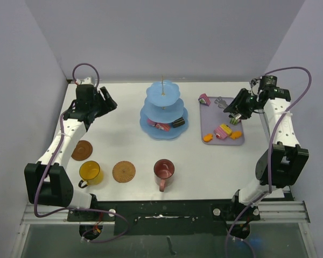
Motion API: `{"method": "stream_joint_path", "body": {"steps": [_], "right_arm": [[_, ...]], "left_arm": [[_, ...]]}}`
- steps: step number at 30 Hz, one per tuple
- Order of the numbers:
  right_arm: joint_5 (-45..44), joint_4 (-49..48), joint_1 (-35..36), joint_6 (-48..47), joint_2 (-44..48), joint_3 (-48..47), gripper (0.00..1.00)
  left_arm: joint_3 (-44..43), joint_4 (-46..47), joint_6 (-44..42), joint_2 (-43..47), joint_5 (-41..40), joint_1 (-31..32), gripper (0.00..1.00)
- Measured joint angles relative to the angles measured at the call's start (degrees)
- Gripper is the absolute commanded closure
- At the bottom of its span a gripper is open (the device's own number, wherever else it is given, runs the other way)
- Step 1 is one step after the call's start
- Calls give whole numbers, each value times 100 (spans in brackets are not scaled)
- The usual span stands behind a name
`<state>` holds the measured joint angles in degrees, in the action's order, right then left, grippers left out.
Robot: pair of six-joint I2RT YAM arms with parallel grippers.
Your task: Serve the afternoon tea
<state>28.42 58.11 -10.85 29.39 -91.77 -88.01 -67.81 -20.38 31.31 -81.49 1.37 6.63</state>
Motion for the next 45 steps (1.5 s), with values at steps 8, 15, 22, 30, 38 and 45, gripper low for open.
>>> {"method": "stream_joint_path", "body": {"steps": [8, 15, 22, 30, 38, 45], "right_arm": [[-334, 122, 79, -251, -949, -1263, 66], [-778, 448, 575, -369, -1711, -2330, 66], [-1139, 601, 1073, -374, -2267, -3130, 66], [-1478, 793, 1250, -483, -2485, -3289, 66], [-1585, 918, 1283, -533, -2645, -3309, 66], [-1582, 977, 1283, -520, -2791, -3545, 66]], "left_arm": [[0, -2, -2, -9, -2, -15, 38], [-7, 0, -7, -26, -2, -26, 38], [-7, -2, -4, -44, -2, -26, 38], [-7, -2, -26, -44, -4, -31, 38], [-7, -2, -26, -44, -4, -31, 38], [-7, -2, -28, -44, -4, -31, 38]]}}
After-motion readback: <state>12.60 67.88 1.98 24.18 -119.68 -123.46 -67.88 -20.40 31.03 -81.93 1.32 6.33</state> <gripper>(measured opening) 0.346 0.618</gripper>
